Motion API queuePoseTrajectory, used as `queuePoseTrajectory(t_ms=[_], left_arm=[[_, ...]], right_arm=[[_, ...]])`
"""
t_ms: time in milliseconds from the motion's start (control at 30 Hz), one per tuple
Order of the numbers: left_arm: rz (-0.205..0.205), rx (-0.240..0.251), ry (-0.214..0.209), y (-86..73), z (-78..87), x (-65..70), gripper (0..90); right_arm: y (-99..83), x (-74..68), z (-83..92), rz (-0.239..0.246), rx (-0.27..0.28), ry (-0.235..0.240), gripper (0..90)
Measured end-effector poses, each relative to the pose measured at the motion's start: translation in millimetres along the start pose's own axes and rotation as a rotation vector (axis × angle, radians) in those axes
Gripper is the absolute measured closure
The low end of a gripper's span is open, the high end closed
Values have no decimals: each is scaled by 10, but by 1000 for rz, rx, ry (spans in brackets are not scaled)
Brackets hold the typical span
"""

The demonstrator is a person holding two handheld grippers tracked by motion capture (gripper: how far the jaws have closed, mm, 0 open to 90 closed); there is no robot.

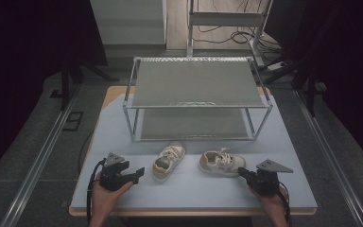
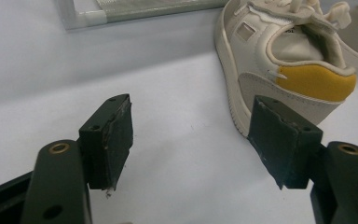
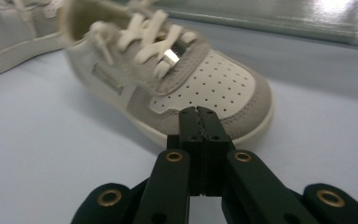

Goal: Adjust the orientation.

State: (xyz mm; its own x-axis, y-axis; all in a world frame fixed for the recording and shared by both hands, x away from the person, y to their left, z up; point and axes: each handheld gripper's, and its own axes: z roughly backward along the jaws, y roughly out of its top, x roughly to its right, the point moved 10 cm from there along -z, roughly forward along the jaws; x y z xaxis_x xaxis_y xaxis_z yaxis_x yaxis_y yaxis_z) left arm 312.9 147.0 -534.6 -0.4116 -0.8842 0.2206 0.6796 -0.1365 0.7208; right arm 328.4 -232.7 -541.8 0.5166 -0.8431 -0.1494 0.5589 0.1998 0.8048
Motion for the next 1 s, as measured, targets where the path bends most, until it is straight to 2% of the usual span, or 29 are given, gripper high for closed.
queuePoseTrajectory(t_ms=[433, 567, 667, 800, 867, 1000], left_arm=[[-12, -18, 1, -34, -54, 32, 307], [-17, -19, 0, -39, -58, 48, 306], [-13, -18, 3, -42, -54, 34, 306], [-8, -10, 5, -33, -18, 10, 306], [-1, -3, 4, -26, -4, 6, 306], [-1, -4, 3, -28, -6, 8, 307]], right_arm=[[200, 322, -231, -29, 0, -60, 892], [237, 347, -279, -22, 9, -66, 891], [241, 318, -230, -20, 16, -56, 891], [290, 208, -31, -7, 54, -44, 891], [332, 100, 94, 2, 81, -27, 891], [406, -203, 296, 58, 119, 24, 891]])
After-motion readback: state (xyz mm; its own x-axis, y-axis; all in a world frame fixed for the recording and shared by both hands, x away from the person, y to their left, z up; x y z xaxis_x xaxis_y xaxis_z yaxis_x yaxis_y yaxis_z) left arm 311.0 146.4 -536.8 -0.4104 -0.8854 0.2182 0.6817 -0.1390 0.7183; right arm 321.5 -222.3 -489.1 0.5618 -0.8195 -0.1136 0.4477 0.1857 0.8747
